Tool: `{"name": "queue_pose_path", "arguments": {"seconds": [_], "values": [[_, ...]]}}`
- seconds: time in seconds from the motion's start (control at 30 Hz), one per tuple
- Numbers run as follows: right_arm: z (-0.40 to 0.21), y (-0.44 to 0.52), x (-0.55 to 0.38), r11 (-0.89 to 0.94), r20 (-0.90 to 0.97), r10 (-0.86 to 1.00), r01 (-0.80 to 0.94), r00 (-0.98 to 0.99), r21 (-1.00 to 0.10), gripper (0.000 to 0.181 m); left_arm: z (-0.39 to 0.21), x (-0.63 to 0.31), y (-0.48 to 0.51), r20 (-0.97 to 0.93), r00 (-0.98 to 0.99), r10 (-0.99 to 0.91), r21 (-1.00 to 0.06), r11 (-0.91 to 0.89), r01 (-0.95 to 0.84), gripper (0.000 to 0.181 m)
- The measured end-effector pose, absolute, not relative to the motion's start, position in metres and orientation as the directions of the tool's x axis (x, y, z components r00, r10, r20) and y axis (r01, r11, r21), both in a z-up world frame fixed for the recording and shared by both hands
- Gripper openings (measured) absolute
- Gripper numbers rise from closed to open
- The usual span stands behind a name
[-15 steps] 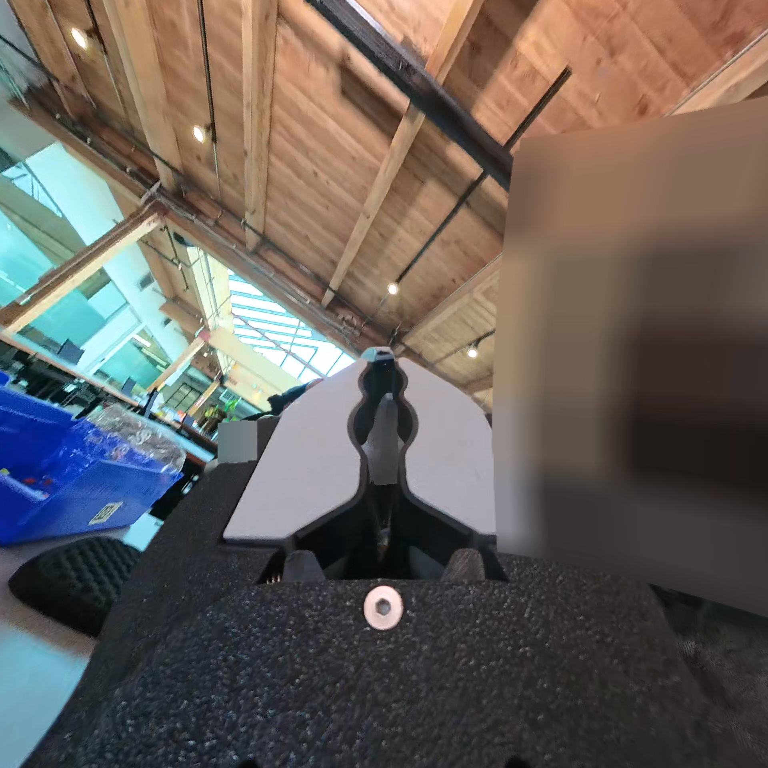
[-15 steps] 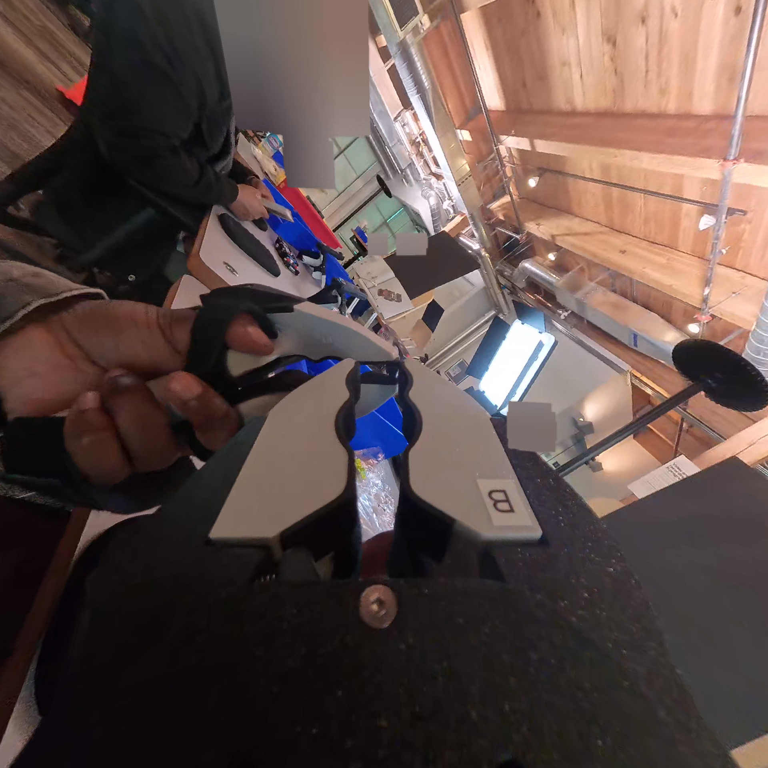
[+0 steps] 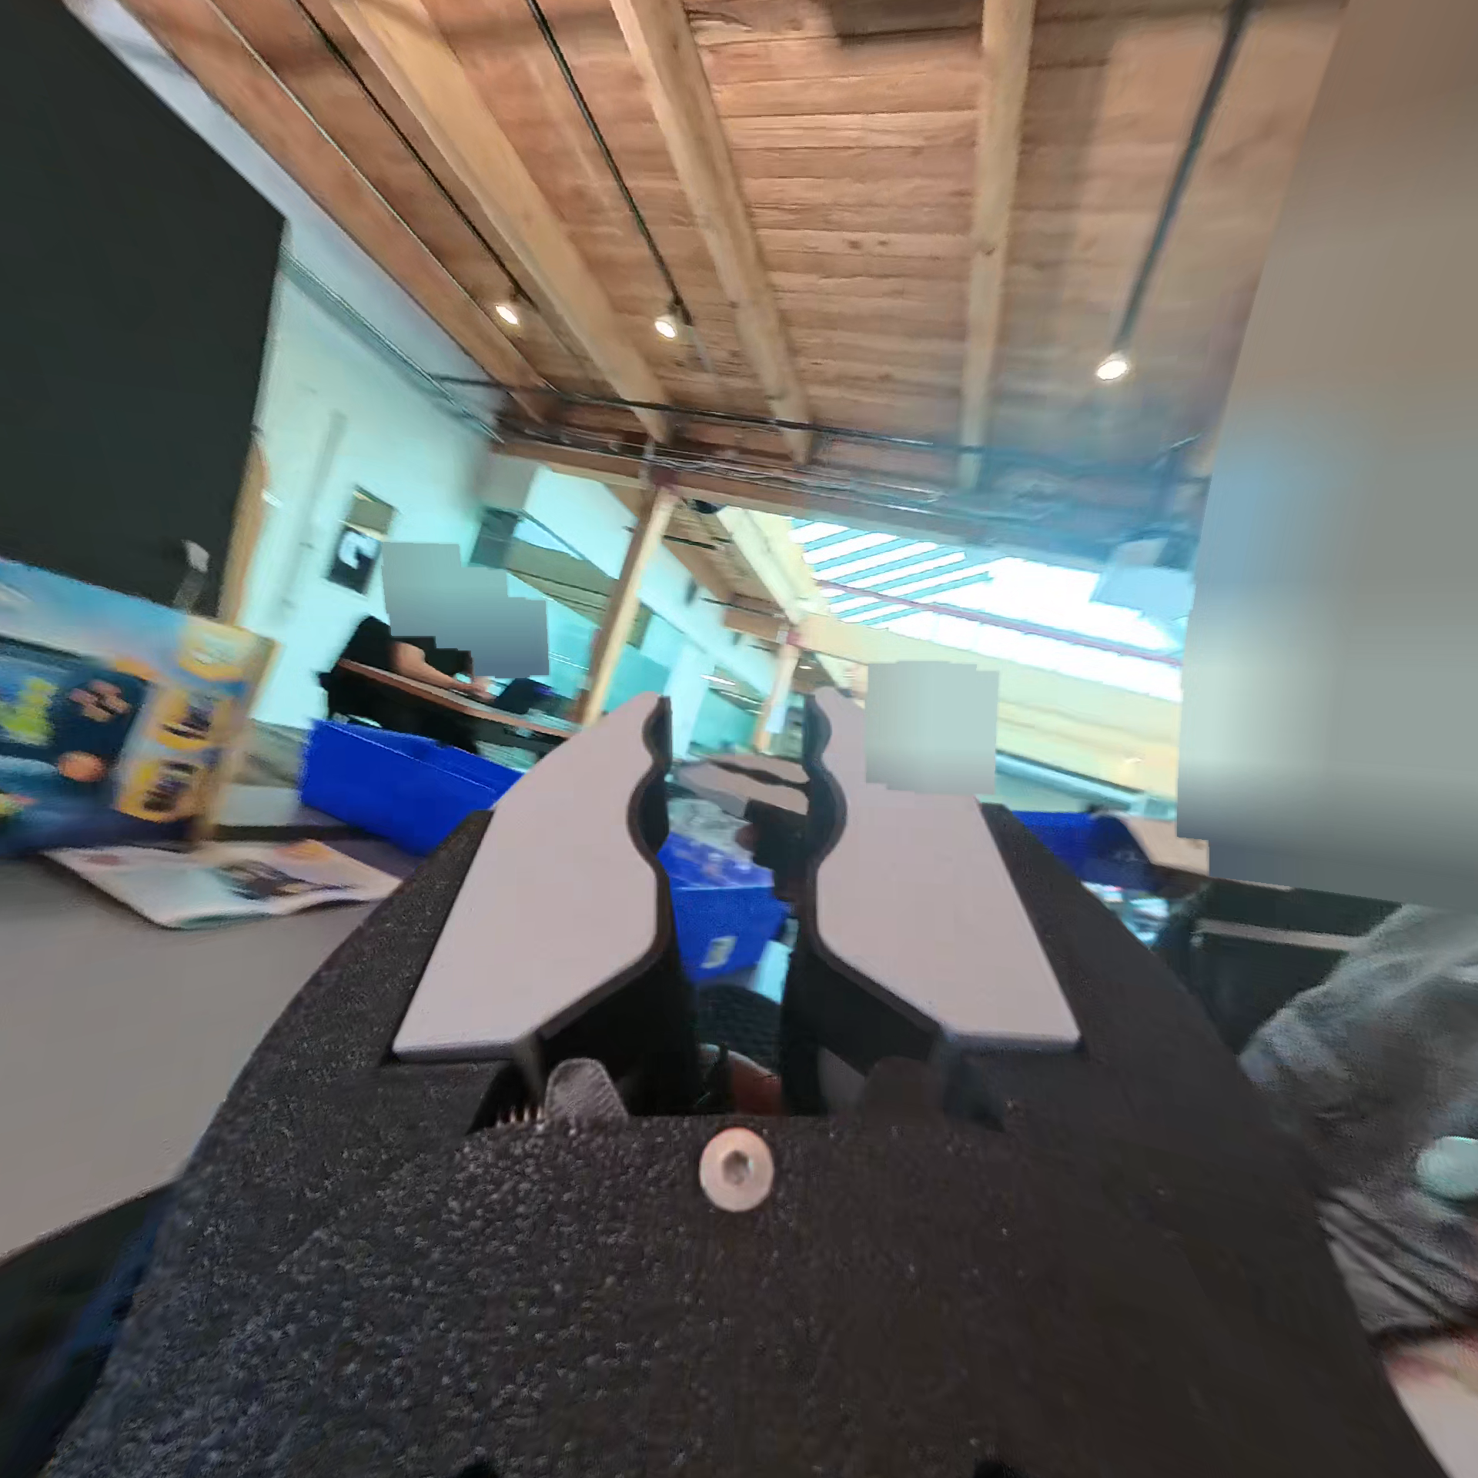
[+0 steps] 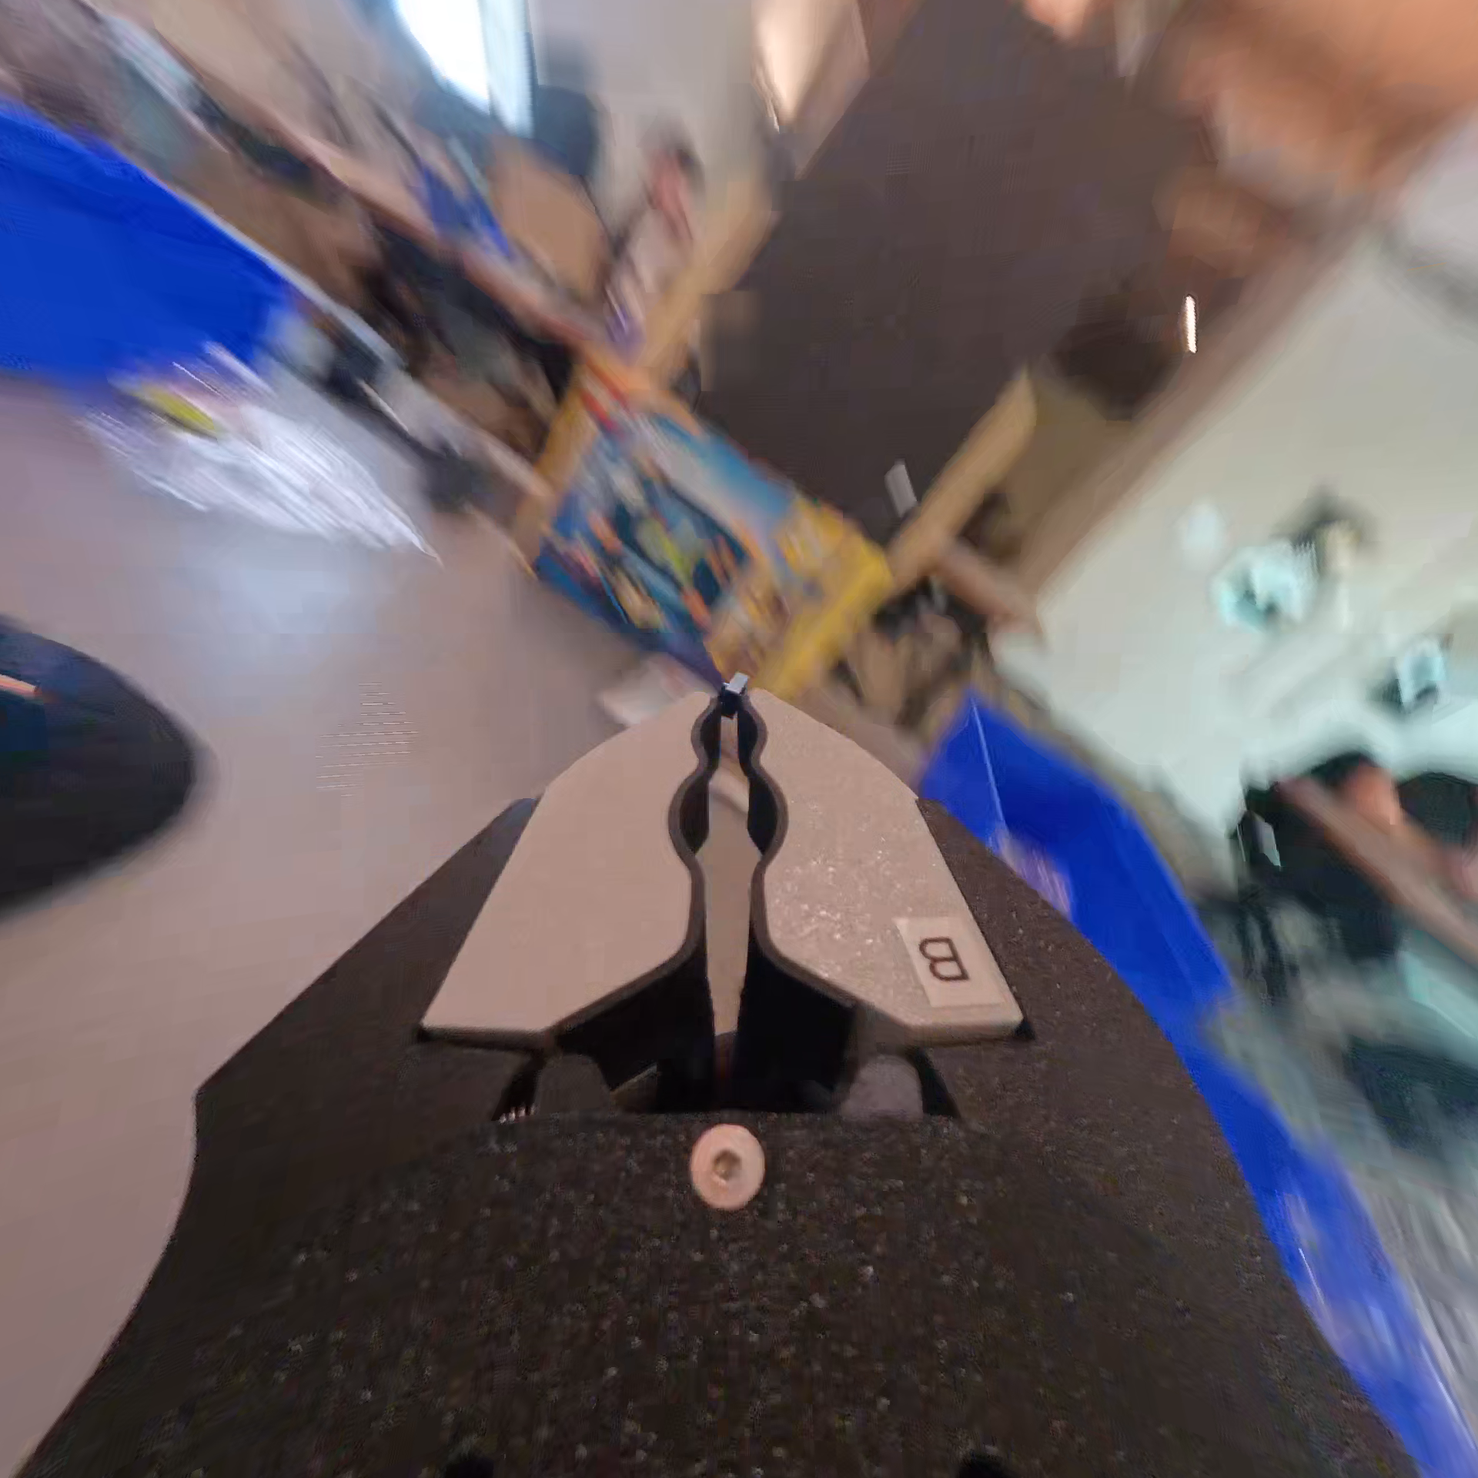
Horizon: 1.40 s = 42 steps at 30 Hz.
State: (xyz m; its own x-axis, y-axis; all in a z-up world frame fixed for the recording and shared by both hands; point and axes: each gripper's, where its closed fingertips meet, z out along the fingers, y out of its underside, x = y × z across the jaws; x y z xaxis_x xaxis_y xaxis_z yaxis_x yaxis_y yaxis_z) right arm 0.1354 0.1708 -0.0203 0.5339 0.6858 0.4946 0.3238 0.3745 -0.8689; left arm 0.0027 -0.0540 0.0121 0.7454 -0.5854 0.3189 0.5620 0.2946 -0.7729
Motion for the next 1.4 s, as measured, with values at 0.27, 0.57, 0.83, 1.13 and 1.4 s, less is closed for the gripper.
{"name": "queue_pose_path", "arguments": {"seconds": [0.27, 0.57, 0.83, 1.13, 1.4], "values": [[-0.116, 0.304, 0.233, -0.418, 0.038, 0.715, 0.470, 0.698, -0.778, 0.035, 0.016, -0.005, -0.055, 0.229, 0.835, -0.501, -0.806, 0.383, 0.451, 0.030], [-0.076, 0.286, 0.224, -0.173, 0.088, 0.745, 0.320, 0.661, -0.932, 0.043, 0.002, -0.012, -0.044, 0.182, 0.871, -0.456, -0.872, 0.335, 0.358, 0.028], [-0.022, 0.104, 0.104, 0.008, -0.005, 0.999, -0.258, 0.047, -0.966, 0.056, -0.111, -0.048, -0.007, 0.041, 0.945, -0.324, -0.978, -0.207, -0.028, 0.055], [-0.158, 0.033, -0.024, 0.140, 0.043, 0.953, 0.310, -0.299, -0.940, 0.061, -0.181, -0.046, 0.013, 0.017, 0.919, -0.395, -0.890, -0.424, -0.166, 0.034], [-0.137, -0.022, -0.008, 0.275, 0.209, 0.883, 0.102, -0.420, -0.956, 0.049, -0.121, 0.001, -0.036, 0.376, 0.565, -0.734, -0.924, -0.339, 0.175, 0.034]]}}
